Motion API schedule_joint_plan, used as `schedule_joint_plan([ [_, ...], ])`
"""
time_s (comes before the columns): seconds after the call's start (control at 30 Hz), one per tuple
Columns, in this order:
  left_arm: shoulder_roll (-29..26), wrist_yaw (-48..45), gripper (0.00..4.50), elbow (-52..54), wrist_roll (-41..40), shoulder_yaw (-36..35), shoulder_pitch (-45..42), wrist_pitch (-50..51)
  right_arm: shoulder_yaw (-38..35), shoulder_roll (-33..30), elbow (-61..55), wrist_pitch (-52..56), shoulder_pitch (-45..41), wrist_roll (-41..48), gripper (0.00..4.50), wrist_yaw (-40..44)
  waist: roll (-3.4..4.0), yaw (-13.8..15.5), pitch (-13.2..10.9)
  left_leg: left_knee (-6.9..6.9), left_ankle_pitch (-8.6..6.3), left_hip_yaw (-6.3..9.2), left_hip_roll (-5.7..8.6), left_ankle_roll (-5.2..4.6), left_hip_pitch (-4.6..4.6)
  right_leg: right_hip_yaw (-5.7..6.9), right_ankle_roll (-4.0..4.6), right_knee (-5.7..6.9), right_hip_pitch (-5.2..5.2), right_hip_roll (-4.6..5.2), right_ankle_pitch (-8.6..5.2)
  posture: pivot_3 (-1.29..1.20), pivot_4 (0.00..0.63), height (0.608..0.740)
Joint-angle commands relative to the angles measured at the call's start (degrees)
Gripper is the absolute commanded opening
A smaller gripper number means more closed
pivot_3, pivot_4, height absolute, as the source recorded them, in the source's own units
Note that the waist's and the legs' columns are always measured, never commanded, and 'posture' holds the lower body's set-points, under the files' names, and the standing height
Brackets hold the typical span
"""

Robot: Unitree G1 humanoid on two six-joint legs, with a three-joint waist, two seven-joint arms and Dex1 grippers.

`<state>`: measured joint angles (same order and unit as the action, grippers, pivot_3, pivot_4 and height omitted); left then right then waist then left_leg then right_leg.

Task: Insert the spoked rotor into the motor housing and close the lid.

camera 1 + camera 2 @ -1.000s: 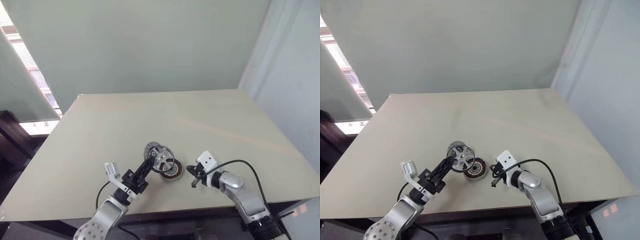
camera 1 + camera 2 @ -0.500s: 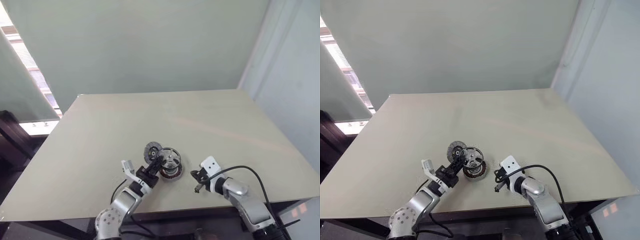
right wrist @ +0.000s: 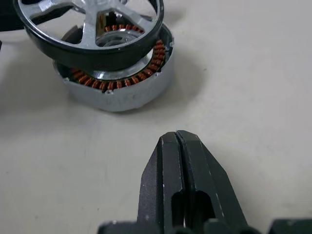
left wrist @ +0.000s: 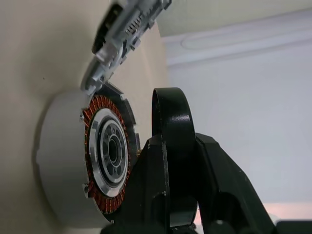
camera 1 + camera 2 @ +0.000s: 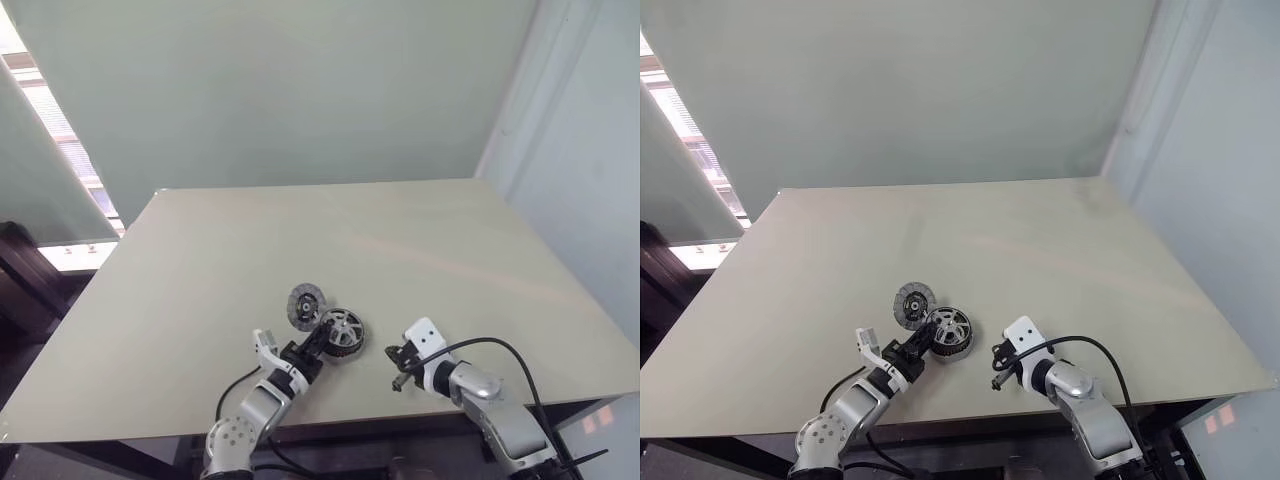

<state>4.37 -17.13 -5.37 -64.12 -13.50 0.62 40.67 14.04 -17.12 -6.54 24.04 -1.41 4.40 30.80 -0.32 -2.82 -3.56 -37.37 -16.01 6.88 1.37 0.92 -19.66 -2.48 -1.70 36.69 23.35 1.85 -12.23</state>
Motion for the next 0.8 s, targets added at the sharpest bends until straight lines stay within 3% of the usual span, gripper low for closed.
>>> schedule_joint_plan([
  [0.03,0.35,-0.26,0.39,-1.04,1.27,-1.06,-1.48,-1.36,-1.42,0.23,-2.89,-0.2,-0.57,1.04,0.0,-0.42,0.0,0.0,0.0,0.0,0.0,0.0,0.0,0.0,0.0,0.0,0.0,0.0,0.0,0.0,0.0,0.0,0.0,0.74],
  [0.8,1.24,-3.34,0.39,-6.55,4.75,-2.18,-4.82,-0.32,-1.53,0.75,-2.71,-0.61,-1.06,1.06,0.0,-1.42,-0.02,0.01,0.02,-0.04,0.0,0.01,0.01,0.0,0.02,0.01,-0.01,0.01,-0.06,0.0,0.0,0.0,0.0,0.74],
])
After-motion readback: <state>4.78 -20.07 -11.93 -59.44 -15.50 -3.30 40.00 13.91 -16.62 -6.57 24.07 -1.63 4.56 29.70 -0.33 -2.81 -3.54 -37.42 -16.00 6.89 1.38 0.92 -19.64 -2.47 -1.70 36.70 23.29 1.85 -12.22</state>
